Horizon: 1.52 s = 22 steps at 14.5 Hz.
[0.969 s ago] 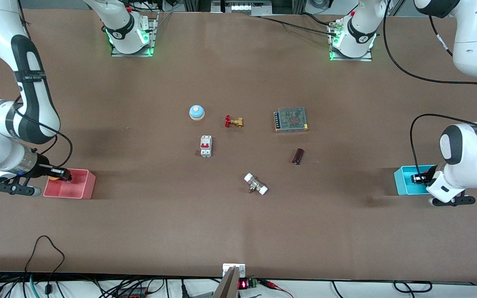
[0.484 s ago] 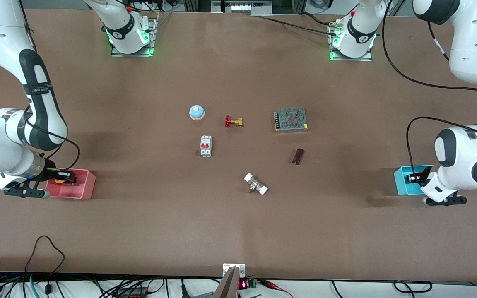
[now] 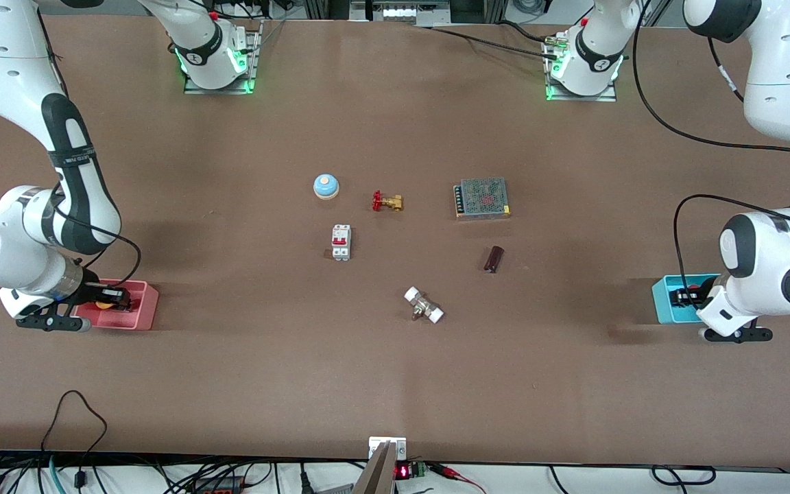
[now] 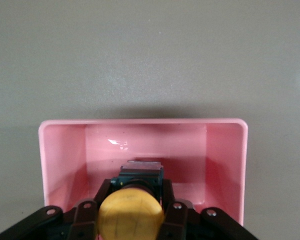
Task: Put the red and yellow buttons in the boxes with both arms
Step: 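Lower the yellow button into the pink box while the left gripper releases red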
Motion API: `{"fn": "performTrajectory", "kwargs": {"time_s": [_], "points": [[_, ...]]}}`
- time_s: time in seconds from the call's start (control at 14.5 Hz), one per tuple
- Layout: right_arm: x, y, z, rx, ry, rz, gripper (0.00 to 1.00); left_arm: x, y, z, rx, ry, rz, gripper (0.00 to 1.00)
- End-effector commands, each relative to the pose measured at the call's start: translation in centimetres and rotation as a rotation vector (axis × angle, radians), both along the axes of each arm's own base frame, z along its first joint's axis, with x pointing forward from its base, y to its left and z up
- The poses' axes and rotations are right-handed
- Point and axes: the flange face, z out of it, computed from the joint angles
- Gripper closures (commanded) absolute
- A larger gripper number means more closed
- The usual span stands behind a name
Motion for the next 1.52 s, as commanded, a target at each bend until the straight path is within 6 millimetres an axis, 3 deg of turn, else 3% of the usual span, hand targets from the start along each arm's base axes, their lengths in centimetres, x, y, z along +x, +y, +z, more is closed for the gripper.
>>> {"fn": "performTrajectory", "kwargs": {"time_s": [0.0,0.28,0.55,0.83,0.9,0.97,1.11,1.25,1.45], "points": [[0.5,-0.2,-0.4,0.018,-0.009,0.012,0.69,0.3,0.5,1.2,-0.012,-0.006,-0.021,0.0],[0.4,0.0,-0.8,0.019,-0.003,0.013,0.59,0.1,0.1,6.5,-0.008,0.009,-0.014,0.0],[0.4,0.0,-0.8,0.018,-0.003,0.015,0.4,-1.0,-1.6,14.3,-0.009,0.033,-0.018,0.0],[0.5,0.0,-0.4,0.018,-0.007,0.016,0.22,-2.6,-6.0,21.5,-0.036,0.066,-0.056,0.0],[0.5,0.1,-0.2,0.019,-0.009,0.016,0.08,-2.9,-7.5,23.4,-0.043,0.074,-0.073,0.0],[0.6,0.1,0.6,0.019,-0.015,0.016,0.0,-3.0,-8.3,25.4,-0.045,0.072,-0.083,0.0],[0.5,0.2,2.3,0.022,-0.017,0.019,0.0,-3.2,-10.4,28.9,-0.062,0.099,-0.108,0.0],[0.4,0.3,2.6,0.026,-0.002,0.02,0.0,-3.6,-12.2,32.4,-0.08,0.103,-0.138,0.0],[0.1,0.6,4.8,0.033,0.015,0.025,0.0,-3.6,-14.7,33.9,-0.091,0.083,-0.182,0.0]]}}
